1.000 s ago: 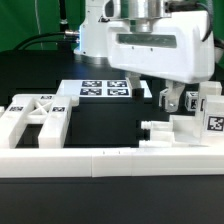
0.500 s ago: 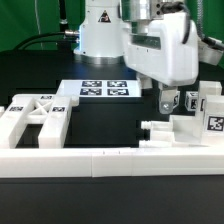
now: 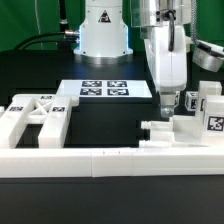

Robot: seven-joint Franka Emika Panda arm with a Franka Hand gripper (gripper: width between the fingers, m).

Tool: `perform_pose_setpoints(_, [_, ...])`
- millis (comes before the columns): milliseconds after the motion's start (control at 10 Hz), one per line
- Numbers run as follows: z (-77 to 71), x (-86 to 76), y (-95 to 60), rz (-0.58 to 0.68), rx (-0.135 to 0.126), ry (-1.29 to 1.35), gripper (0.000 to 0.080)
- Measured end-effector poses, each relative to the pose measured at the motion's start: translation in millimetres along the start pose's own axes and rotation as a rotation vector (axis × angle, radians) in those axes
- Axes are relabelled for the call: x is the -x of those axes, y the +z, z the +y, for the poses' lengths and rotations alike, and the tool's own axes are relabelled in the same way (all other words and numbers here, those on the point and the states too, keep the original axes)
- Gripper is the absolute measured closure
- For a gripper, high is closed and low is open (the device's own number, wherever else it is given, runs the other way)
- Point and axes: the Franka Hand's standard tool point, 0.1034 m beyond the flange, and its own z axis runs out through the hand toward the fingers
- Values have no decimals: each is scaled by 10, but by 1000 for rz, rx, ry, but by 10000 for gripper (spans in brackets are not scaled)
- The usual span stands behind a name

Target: Assemble chair

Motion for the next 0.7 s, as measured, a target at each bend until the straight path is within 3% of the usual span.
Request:
perform_pose_setpoints(300, [174, 198, 173, 9, 26, -31, 151])
perform_pose_setpoints(700, [215, 252, 218, 14, 30, -42, 151])
